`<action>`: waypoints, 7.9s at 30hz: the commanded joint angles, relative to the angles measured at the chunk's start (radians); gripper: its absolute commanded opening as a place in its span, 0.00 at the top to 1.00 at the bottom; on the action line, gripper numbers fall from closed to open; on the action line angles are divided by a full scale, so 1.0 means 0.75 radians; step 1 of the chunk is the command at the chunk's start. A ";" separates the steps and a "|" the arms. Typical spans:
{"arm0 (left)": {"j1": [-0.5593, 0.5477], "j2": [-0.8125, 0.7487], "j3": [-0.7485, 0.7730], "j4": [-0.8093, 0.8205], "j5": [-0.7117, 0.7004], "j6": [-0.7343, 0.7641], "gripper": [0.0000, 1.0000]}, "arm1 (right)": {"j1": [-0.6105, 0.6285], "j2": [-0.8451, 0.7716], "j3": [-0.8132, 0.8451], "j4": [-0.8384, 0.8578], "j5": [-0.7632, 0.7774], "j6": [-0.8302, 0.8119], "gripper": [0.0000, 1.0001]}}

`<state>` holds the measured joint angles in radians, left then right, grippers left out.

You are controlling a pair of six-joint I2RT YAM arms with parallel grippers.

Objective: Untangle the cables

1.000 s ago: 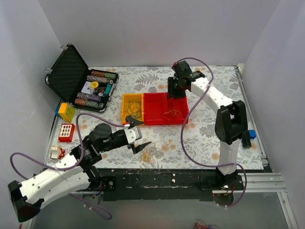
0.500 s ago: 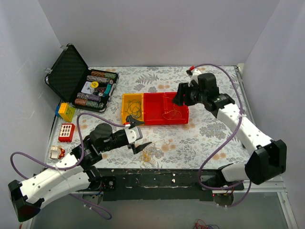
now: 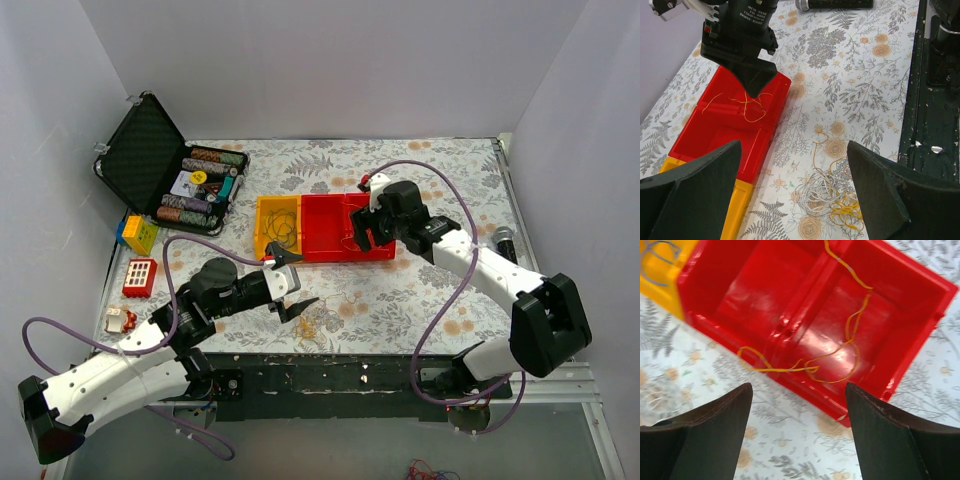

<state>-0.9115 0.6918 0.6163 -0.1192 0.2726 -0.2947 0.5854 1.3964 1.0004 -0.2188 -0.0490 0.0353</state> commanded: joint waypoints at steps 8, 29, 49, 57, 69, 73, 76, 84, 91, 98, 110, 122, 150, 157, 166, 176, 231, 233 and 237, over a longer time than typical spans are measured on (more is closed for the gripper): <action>0.013 -0.022 0.005 0.024 -0.014 0.006 0.13 | -0.003 0.134 0.053 0.228 0.209 -0.243 0.22; 0.027 -0.035 0.011 0.012 -0.032 0.010 0.13 | -0.062 0.255 0.088 0.337 0.138 -0.088 0.99; 0.039 -0.043 0.017 -0.003 -0.024 0.019 0.14 | -0.120 -0.035 -0.053 0.294 -0.061 0.077 0.29; 0.039 -0.045 0.003 0.010 -0.026 0.017 0.14 | -0.048 -0.056 -0.105 0.253 -0.119 0.519 0.15; 0.047 -0.055 0.011 0.010 -0.016 0.010 0.14 | 0.042 0.140 0.085 0.186 0.022 0.749 0.33; 0.056 -0.065 0.013 0.004 -0.016 0.008 0.14 | 0.042 0.198 0.129 0.173 0.059 0.775 0.37; 0.060 -0.074 0.013 -0.003 -0.016 0.006 0.14 | 0.042 0.224 0.131 0.189 0.059 0.789 0.41; 0.064 -0.086 0.007 -0.007 -0.024 0.006 0.14 | 0.042 0.273 0.159 0.169 0.145 0.792 0.56; 0.068 -0.098 -0.004 -0.013 -0.024 0.000 0.14 | 0.042 0.265 0.161 0.181 0.198 0.804 0.80; 0.068 -0.100 -0.002 -0.013 -0.022 -0.002 0.14 | 0.034 0.218 0.159 0.155 0.278 0.783 0.99; 0.072 -0.094 0.007 -0.017 -0.010 -0.004 0.14 | -0.112 0.406 0.274 0.110 0.258 0.704 0.99; 0.082 -0.090 0.017 -0.021 0.009 -0.012 0.15 | -0.116 0.660 0.423 0.095 0.141 0.753 0.99; 0.084 -0.072 0.019 -0.019 0.040 -0.018 0.15 | -0.106 0.228 0.298 -0.228 0.129 0.708 0.57; 0.084 -0.070 -0.044 -0.054 0.033 0.023 0.11 | -0.061 0.018 0.184 -0.212 0.182 0.624 0.58; 0.084 0.118 -0.237 0.026 0.019 0.111 0.11 | 0.097 -0.395 -0.160 0.011 0.159 0.542 0.40; 0.142 0.468 -0.122 0.008 0.264 0.094 0.38 | 0.246 -0.604 -0.573 0.277 0.033 0.571 0.52; 0.146 0.470 0.471 -0.234 0.547 -0.039 1.00 | 0.265 -0.937 -0.690 0.723 -0.360 0.432 0.30; 0.148 0.468 0.469 -0.226 0.547 -0.045 1.00 | 0.265 -0.935 -0.686 0.742 -0.380 0.450 0.30; 0.146 0.458 0.475 -0.221 0.551 -0.053 1.00 | 0.265 -0.893 -0.673 0.776 -0.425 0.462 0.34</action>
<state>-0.8009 1.0611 0.9398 -0.2813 0.6628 -0.3119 0.7795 0.7086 0.4850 0.2722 -0.2981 0.3855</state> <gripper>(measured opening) 0.020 0.680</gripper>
